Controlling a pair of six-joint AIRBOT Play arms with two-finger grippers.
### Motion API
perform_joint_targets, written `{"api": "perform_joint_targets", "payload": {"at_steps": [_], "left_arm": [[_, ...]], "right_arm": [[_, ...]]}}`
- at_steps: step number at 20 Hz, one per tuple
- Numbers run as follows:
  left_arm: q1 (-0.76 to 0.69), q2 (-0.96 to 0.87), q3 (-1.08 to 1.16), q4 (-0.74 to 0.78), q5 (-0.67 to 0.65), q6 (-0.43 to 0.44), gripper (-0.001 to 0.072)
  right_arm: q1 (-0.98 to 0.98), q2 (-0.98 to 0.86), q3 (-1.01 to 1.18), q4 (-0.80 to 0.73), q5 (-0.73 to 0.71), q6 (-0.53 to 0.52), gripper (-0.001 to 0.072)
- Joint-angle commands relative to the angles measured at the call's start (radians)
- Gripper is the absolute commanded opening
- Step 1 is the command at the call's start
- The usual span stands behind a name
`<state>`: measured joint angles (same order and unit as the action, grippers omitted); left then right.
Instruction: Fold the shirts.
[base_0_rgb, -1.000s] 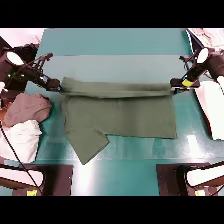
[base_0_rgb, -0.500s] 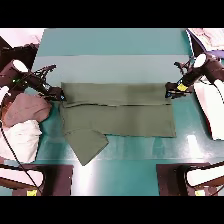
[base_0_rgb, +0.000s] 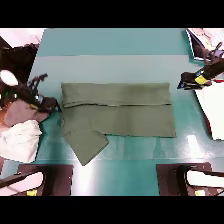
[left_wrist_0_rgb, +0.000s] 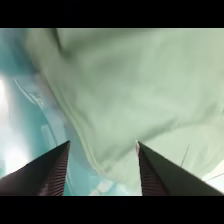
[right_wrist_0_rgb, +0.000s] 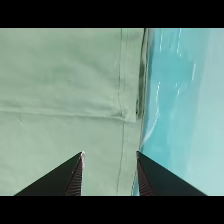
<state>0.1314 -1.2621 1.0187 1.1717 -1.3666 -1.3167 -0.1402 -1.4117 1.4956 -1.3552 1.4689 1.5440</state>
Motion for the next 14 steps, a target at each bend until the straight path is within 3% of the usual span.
{"api": "perform_joint_targets", "payload": {"at_steps": [1,5,14], "left_arm": [[0.001,0.212,-0.316,-0.058,0.069,-0.053,0.0482],[0.001,0.397,-0.573,-0.186,0.092,-0.126,0.0482],[0.001,0.410,-0.694,-0.250,0.193,-0.134,0.0481]], "right_arm": [[-0.006,0.063,0.000,0.002,-0.045,-0.002,0.0388],[0.021,0.067,0.000,0.003,-0.048,-0.013,0.0388],[0.045,0.067,0.000,0.002,-0.051,-0.016,0.0388]]}}
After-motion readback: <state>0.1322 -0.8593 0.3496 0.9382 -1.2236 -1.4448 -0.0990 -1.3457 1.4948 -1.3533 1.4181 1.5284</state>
